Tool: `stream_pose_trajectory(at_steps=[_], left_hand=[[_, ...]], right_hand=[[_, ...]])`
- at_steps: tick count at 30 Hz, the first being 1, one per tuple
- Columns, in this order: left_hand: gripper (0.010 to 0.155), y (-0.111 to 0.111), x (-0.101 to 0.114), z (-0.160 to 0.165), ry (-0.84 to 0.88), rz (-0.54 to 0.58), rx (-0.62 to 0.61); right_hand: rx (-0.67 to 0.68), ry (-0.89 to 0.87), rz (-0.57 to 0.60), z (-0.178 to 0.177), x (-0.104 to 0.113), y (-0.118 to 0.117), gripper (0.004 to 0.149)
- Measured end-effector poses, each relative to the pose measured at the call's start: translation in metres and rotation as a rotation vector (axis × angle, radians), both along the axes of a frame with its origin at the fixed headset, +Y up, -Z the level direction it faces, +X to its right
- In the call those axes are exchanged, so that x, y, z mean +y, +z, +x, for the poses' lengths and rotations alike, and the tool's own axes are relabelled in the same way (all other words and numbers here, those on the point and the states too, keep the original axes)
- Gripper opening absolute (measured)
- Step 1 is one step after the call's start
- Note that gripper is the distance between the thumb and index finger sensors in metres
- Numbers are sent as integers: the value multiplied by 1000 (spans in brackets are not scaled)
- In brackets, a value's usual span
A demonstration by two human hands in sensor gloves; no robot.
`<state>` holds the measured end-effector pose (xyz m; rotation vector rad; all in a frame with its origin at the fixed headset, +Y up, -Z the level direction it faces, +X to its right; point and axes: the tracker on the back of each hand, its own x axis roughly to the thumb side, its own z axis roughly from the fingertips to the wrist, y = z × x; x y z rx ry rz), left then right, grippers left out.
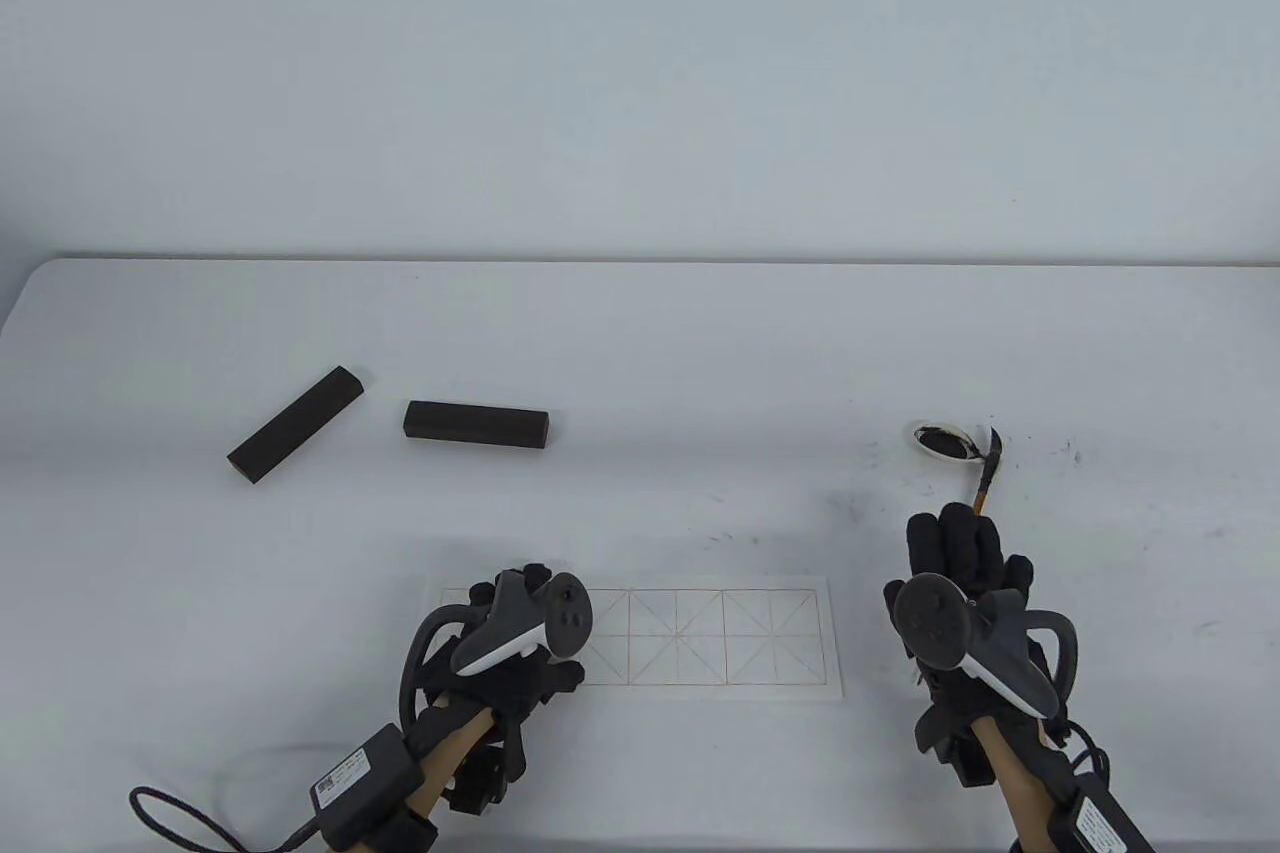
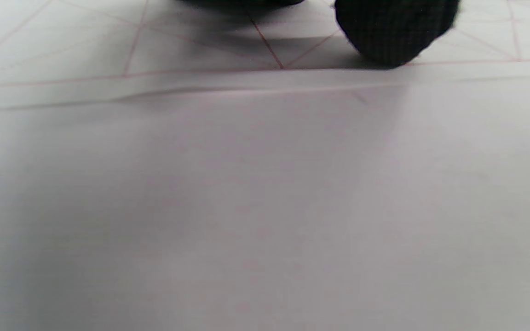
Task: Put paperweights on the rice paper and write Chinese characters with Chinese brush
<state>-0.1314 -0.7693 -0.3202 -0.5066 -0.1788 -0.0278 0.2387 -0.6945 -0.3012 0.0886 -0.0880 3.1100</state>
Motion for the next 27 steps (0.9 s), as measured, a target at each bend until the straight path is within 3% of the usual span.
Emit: stream_pose_trajectory(at_steps=[6, 15, 22, 24, 27], left_hand=[[87, 0, 5, -2, 52, 10, 9], [85, 2, 31, -22, 103, 92, 78], [85, -16, 81, -84, 108, 196, 356], [84, -27, 99, -110, 128, 290, 460], [84, -44, 116, -141, 117, 321, 574]], right_hand=[[-3, -8, 0, 1, -1, -1, 69], [1, -23, 5, 2, 1, 0, 69], [4, -37, 2, 3, 2, 0, 69], [5, -36, 1, 4, 2, 0, 69], [-3, -39, 5, 5, 2, 0, 69]])
